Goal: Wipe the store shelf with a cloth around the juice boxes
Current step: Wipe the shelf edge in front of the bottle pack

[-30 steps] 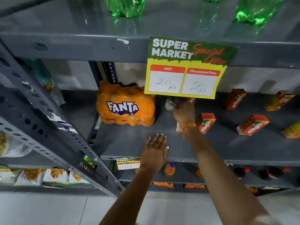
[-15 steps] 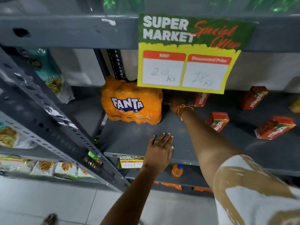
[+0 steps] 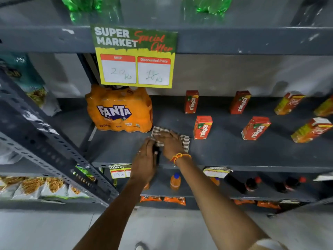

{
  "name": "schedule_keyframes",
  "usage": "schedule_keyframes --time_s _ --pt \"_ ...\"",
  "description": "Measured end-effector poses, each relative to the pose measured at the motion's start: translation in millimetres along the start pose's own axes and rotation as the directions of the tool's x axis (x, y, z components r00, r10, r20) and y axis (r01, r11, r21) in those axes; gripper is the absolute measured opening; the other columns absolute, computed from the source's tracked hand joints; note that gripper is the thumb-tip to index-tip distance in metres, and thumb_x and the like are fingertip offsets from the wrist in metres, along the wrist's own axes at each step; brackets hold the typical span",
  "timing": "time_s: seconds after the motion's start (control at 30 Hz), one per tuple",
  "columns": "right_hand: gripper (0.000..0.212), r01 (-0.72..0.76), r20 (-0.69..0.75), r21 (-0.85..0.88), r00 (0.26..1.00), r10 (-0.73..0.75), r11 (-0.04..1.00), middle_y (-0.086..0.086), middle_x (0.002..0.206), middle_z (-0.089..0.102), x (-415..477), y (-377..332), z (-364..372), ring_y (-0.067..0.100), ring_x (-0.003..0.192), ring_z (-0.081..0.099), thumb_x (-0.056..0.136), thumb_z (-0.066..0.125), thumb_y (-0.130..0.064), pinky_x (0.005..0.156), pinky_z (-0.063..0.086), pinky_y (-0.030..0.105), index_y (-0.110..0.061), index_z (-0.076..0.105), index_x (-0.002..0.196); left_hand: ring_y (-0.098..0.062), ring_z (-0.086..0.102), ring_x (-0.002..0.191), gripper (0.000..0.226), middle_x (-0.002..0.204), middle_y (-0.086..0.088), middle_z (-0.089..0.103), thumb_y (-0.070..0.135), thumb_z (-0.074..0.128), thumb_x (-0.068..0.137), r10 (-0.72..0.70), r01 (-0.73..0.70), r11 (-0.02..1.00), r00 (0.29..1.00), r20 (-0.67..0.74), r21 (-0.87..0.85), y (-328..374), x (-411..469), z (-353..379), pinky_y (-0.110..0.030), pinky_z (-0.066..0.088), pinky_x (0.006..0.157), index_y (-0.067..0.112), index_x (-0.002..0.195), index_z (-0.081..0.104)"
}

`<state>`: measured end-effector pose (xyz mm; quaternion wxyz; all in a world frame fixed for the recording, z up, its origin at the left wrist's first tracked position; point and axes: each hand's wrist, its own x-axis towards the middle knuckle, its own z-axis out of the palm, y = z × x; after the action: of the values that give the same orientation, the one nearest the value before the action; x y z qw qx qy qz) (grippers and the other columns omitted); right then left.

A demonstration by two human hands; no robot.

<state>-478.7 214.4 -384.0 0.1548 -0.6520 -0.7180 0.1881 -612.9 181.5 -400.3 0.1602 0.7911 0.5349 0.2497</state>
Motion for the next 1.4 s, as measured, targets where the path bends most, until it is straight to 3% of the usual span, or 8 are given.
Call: schedule_keyframes --time_s 0.23,0.43,0.57,0.67,0.8,0.97,1.2,1.4 --pt "0.047 0.117 0.082 0.059 0.989 -0.122 0.991 -0.001 0.144 0.053 -60 0 -8 0.011 0.14 0.039 0.085 0.056 0.001 0.123 0.014 0.028 -0.015 0.063 0.128 -0.037 0.056 0.114 0.047 0.13 -0.022 0.056 0.006 0.05 0.087 0.175 -0.18 0.981 0.982 0.07 0.07 2 -23 -4 -0.046 0.045 0.098 0.003 0.134 0.042" --pt "0.049 0.004 0.034 0.281 0.999 -0.014 0.96 0.011 0.127 0.067 -92 5 -19 0.021 0.126 0.056 0.076 0.047 0.021 0.108 0.028 0.013 -0.003 0.073 0.109 -0.029 0.061 0.111 0.043 0.124 -0.012 0.063 0.015 0.061 0.083 0.415 -0.445 0.87 0.894 0.17 0.213 -14 -35 -15 -0.045 0.048 0.096 0.011 0.126 0.053" --pt "0.05 -0.021 -0.068 0.325 0.997 0.046 0.945 0.01 0.12 0.071 -68 -12 -32 0.021 0.12 0.061 0.074 0.044 0.022 0.111 0.039 0.023 -0.004 0.077 0.101 -0.034 0.058 0.114 0.043 0.13 -0.016 0.058 0.006 0.061 0.085 0.343 -0.352 0.932 0.934 0.103 0.082 -15 -23 -29 -0.045 0.052 0.092 0.008 0.127 0.052" --pt "0.053 0.024 -0.121 0.332 0.992 0.018 0.943 0.012 0.124 0.069 -30 -40 -34 0.023 0.122 0.059 0.075 0.045 0.022 0.104 0.034 0.013 -0.006 0.073 0.111 -0.032 0.048 0.125 0.046 0.136 -0.017 0.051 -0.005 0.054 0.085 0.211 -0.211 0.977 0.978 0.0 0.009 -25 -4 -45 -0.043 0.043 0.104 0.006 0.13 0.049" --pt "0.061 0.053 0.032 0.219 0.998 -0.062 0.974 0.012 0.143 0.054 5 -59 -10 0.027 0.135 0.047 0.084 0.042 0.017 0.118 0.033 0.031 -0.013 0.056 0.134 -0.026 0.038 0.134 0.044 0.142 -0.013 0.045 -0.002 0.048 0.089 0.088 -0.09 0.995 0.996 0.031 0.053 -64 -1 -60 -0.04 0.035 0.11 0.008 0.131 0.048" --pt "0.062 0.092 0.063 0.018 0.994 -0.093 0.996 0.003 0.151 0.045 8 -49 12 0.023 0.144 0.032 0.086 0.043 0.01 0.124 0.019 0.034 -0.021 0.052 0.138 -0.031 0.05 0.124 0.034 0.129 -0.017 0.058 0.002 0.058 0.086 0.139 -0.138 0.989 0.99 -0.006 0.044 -77 -8 -61 -0.042 0.038 0.105 0.003 0.121 0.058" --pt "0.065 0.046 0.09 0.018 0.995 -0.048 0.999 -0.002 0.147 0.05 -38 -38 0 0.018 0.139 0.043 0.085 0.048 0.01 0.118 0.033 0.028 -0.029 0.053 0.137 -0.027 0.056 0.116 0.029 0.121 -0.01 0.065 0.006 0.06 0.083 0.22 -0.22 0.975 0.975 0.014 0.009 -70 -25 -55 -0.041 0.049 0.096 0.01 0.112 0.064" --pt "0.037 -0.067 0.108 -0.264 0.989 0.098 0.962 0.002 0.123 0.069 -48 -60 -29 0.029 0.115 0.063 0.084 0.06 -0.015 0.096 0.052 0.04 -0.035 0.069 0.115 -0.021 0.048 0.126 0.036 0.13 -0.005 0.06 0.019 0.06 0.087 0.343 -0.358 0.929 0.928 0.146 0.094 -78 -32 -71 -0.038 0.04 0.105 0.017 0.123 0.058"
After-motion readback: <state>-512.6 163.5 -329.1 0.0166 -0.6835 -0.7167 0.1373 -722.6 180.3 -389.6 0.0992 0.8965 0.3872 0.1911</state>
